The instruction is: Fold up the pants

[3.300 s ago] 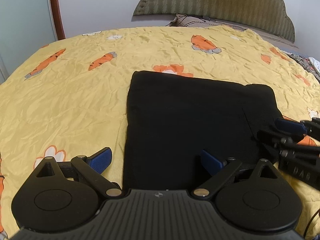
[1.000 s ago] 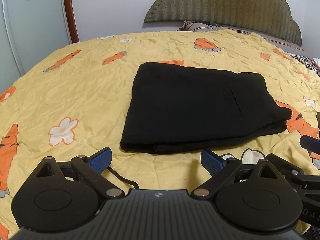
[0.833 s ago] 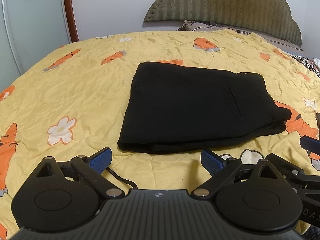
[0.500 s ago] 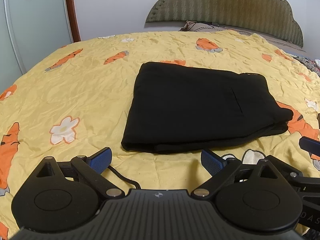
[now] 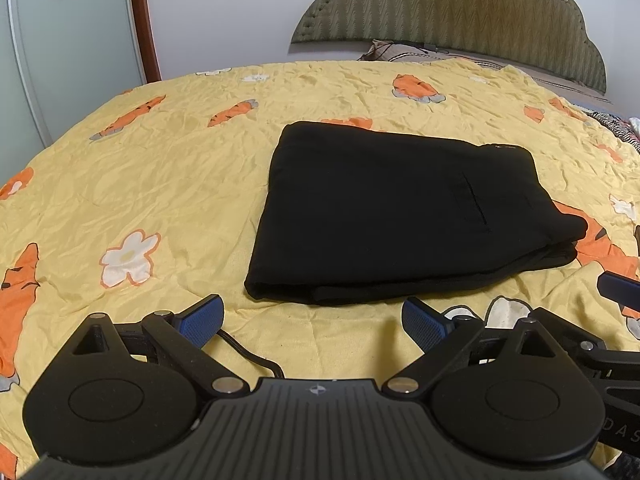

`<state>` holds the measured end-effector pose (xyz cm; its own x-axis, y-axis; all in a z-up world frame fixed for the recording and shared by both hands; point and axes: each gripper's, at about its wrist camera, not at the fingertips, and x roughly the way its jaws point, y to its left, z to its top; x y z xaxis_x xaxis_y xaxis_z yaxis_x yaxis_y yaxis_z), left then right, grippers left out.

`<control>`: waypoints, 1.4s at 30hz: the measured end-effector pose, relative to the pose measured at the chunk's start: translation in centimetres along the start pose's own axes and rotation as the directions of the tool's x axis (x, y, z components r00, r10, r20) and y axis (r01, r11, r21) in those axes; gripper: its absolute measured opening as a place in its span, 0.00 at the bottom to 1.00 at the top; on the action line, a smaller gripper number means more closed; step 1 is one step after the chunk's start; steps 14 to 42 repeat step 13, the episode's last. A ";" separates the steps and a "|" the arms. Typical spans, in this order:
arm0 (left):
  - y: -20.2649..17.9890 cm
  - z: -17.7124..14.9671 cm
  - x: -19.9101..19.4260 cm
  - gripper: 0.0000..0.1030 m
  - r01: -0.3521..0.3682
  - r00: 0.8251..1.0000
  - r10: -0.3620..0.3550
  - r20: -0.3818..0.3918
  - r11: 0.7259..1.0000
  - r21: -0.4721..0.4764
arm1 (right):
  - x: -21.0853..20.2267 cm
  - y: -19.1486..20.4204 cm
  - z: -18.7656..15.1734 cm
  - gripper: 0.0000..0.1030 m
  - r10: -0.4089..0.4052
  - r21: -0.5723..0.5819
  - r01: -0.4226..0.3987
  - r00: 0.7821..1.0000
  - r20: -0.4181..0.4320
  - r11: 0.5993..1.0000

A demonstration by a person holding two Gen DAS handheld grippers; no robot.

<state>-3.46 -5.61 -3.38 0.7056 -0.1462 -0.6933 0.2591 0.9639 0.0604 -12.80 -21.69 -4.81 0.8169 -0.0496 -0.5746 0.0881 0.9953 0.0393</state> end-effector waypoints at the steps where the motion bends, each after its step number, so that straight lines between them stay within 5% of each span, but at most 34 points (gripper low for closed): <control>1: 0.0 0.0 0.0 0.95 -0.001 1.000 0.001 0.001 1.000 0.000 | 0.0 0.0 0.0 0.78 0.000 0.000 0.000 1.000 0.000 1.000; 13: -0.1 -0.1 -1.2 0.95 -0.051 0.995 0.047 0.092 0.998 0.038 | -0.1 0.3 0.0 0.78 0.006 -0.009 -0.006 1.000 0.003 1.000; 42: -0.1 -0.1 -1.2 0.95 -0.051 0.995 0.047 0.092 0.998 0.038 | -0.1 0.3 0.0 0.78 0.006 -0.009 -0.006 1.000 0.003 1.000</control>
